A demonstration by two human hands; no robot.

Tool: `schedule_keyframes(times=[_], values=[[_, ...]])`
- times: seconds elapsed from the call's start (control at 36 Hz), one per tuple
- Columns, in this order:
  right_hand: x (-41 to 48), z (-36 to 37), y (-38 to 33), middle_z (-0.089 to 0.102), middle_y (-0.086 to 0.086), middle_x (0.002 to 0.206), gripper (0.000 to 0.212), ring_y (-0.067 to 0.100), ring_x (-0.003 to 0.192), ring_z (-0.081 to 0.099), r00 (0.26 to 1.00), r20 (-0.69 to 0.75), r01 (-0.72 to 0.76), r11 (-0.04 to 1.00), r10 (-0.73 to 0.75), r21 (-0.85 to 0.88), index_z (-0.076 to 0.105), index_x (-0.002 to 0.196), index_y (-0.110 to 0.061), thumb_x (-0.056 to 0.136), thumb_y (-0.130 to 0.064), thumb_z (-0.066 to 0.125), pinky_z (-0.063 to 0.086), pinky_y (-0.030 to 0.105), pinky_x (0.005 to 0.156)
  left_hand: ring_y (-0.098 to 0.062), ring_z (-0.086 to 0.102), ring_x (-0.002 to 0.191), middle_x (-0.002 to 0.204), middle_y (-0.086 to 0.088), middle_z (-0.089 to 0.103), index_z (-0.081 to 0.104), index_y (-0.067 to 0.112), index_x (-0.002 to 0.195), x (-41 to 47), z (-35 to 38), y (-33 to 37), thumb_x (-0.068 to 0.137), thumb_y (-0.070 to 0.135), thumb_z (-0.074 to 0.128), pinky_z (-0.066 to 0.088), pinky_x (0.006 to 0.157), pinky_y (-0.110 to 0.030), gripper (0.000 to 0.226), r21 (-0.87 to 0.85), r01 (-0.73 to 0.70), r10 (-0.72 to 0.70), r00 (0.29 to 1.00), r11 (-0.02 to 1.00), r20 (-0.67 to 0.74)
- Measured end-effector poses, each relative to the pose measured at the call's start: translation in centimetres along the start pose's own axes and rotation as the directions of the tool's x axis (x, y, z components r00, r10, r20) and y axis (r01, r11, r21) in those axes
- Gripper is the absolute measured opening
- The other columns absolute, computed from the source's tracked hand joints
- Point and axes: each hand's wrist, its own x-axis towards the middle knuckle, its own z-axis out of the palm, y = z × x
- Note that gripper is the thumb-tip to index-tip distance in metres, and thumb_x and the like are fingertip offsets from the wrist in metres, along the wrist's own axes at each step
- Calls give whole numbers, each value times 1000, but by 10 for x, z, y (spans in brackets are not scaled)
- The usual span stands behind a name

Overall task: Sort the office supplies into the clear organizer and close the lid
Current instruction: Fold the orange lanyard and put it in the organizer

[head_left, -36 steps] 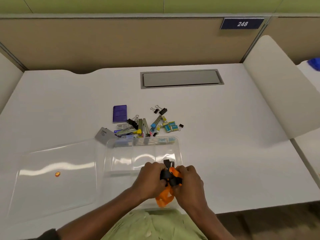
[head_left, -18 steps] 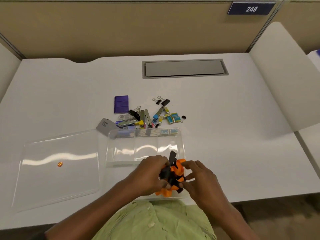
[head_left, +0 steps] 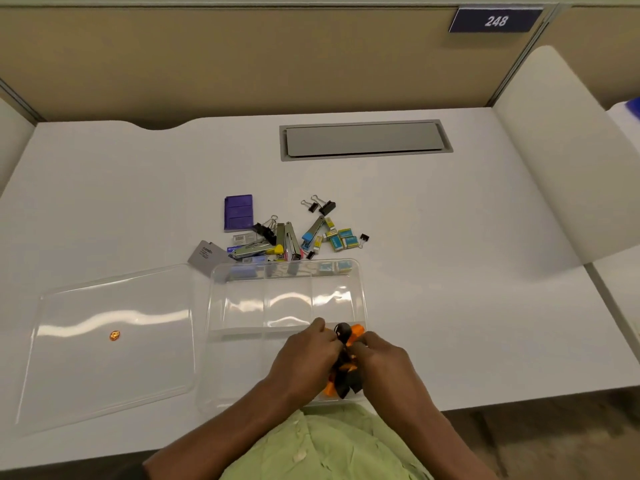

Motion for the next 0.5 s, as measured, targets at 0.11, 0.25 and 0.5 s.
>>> schedule_keyframes(times=[0.11,0.25,0.5], values=[[-4,-14,1,67,-1,106,33,19,85,68,996,-83,38,999,-37,16,72,97,-22,70,-4,79,58,28,66,-18,59,81,75,5,70,76,23,78,6,16,0,72,25,86,48,56,-31,12,109,-42,49,997,993,-63],[-1,-8,11,40,-2,152,57,18,136,43,997,23,68,998,-68,-6,55,138,-21,85,-24,75,52,30,99,-20,53,95,95,1,71,73,19,102,8,11,-6,86,25,74,53,69,-33,17,58,-63,67,995,996,-73],[-2,33,22,70,6,114,29,25,112,64,946,-133,230,903,-294,-364,71,110,-12,89,-18,52,38,47,107,-18,56,114,126,3,64,69,19,123,-18,-18,-24,91,30,71,55,93,-35,34,-97,-100,93,993,990,-73]])
